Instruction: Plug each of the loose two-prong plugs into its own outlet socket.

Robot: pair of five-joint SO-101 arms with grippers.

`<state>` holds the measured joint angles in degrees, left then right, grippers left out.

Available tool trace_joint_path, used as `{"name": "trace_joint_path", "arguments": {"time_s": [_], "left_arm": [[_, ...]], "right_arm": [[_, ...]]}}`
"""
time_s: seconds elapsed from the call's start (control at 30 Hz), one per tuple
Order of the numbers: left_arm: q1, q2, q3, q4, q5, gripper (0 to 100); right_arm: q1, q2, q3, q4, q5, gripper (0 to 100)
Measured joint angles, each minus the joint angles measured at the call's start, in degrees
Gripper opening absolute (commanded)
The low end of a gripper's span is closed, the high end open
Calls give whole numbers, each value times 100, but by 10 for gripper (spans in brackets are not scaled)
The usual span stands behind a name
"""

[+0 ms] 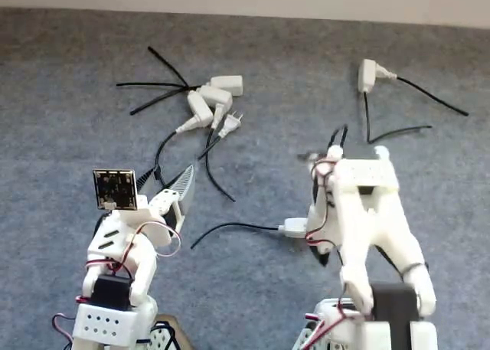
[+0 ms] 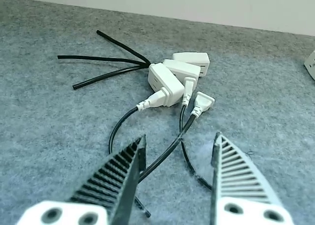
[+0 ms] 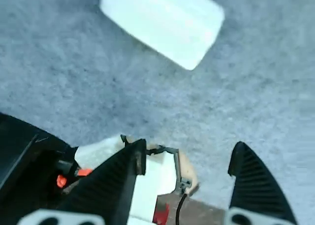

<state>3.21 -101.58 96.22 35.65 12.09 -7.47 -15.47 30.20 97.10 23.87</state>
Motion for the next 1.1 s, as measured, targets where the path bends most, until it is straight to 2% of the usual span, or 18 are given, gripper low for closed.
{"name": "trace_joint_path", "arguments": {"time_s": [0.1, 0.2, 0.37, 0.53, 0.63, 0.9, 1.1], "left_arm": [[0, 0, 0, 0, 0, 231], [0, 0, 0, 0, 0, 231], [0, 0, 0, 0, 0, 231], [0, 0, 0, 0, 0, 231], [0, 0, 0, 0, 0, 231], [0, 0, 0, 0, 0, 231], [0, 0, 0, 0, 0, 231]], "right_arm": [[-9, -571, -378, -141, 0, 264], [-9, -721, -281, -782, 0, 264], [-70, -554, 897, -2119, 0, 264], [-79, -334, 1626, -2673, 18, 264], [-123, -202, 1820, -2611, 18, 264], [-141, -158, 1741, -1310, 18, 264], [-79, -158, 343, -316, 26, 264]]}}
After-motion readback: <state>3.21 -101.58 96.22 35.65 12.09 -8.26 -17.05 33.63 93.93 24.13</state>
